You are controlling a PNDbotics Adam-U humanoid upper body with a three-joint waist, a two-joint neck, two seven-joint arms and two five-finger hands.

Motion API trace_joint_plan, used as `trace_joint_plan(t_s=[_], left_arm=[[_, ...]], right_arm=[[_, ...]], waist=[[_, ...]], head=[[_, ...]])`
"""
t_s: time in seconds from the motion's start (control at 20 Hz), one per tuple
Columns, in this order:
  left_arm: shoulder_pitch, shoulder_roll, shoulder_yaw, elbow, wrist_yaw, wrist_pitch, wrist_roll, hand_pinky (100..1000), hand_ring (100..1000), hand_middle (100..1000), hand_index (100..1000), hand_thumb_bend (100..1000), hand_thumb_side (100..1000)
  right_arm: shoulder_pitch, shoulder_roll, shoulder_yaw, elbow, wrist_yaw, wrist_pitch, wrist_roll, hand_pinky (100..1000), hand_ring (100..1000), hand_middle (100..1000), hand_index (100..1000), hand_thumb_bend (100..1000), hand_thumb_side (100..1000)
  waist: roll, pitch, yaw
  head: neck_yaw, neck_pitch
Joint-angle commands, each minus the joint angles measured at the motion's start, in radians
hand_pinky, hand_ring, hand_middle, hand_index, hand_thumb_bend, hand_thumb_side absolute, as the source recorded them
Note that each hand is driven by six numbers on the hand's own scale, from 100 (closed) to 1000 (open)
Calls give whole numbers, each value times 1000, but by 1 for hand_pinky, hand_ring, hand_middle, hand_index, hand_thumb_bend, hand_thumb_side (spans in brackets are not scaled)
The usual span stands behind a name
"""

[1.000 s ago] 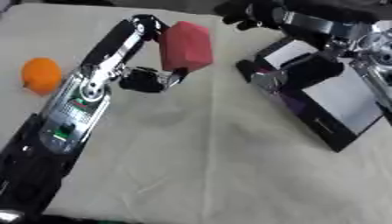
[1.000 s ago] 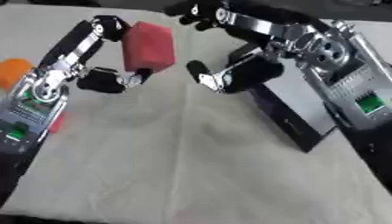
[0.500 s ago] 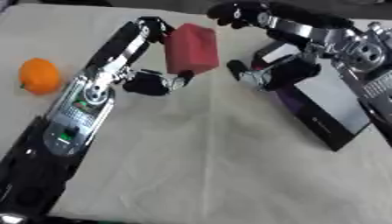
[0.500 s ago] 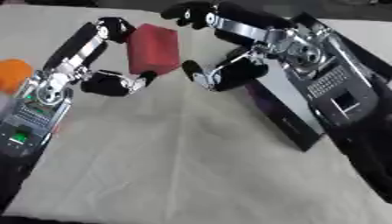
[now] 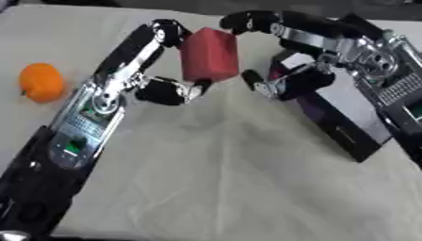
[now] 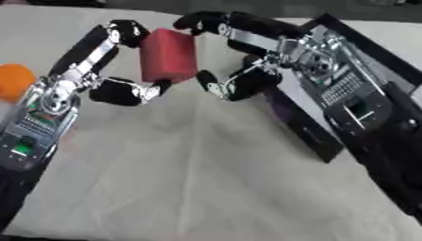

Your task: Pick up the objects with one hand, pass them to the other hand, and then place them into the box on the other side of the table.

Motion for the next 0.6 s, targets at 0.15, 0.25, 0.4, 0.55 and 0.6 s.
trace_joint_plan(t_s=[0.15,0.25,0.4,0.55,0.6], left_arm=[[-22,4,1,-14,10,-6,9,797,696,668,486,100,204],[-24,2,-2,-13,12,-11,11,796,696,667,486,100,204],[-27,-1,-8,-11,16,-22,9,795,697,666,485,100,203],[-28,-2,-13,-8,15,-30,6,794,697,665,485,100,202],[-28,-3,-15,-7,14,-31,5,794,697,665,484,100,201]], right_arm=[[-20,-2,-3,13,-3,-9,15,1000,966,1000,1000,100,100],[-22,-1,-1,17,-5,-9,19,1000,967,1000,1000,100,100],[-25,2,1,25,-3,-4,20,1000,969,1000,1000,100,100],[-27,4,3,34,-4,0,24,1000,970,1000,1000,100,100],[-27,5,2,35,-5,2,23,1000,971,1000,1000,100,100]], waist=[[-14,-26,2],[-14,-26,2],[-14,-26,3],[-15,-26,3],[-15,-26,3]], head=[[-2,-2],[-3,-1],[-5,-1],[-7,-1],[-7,0]])
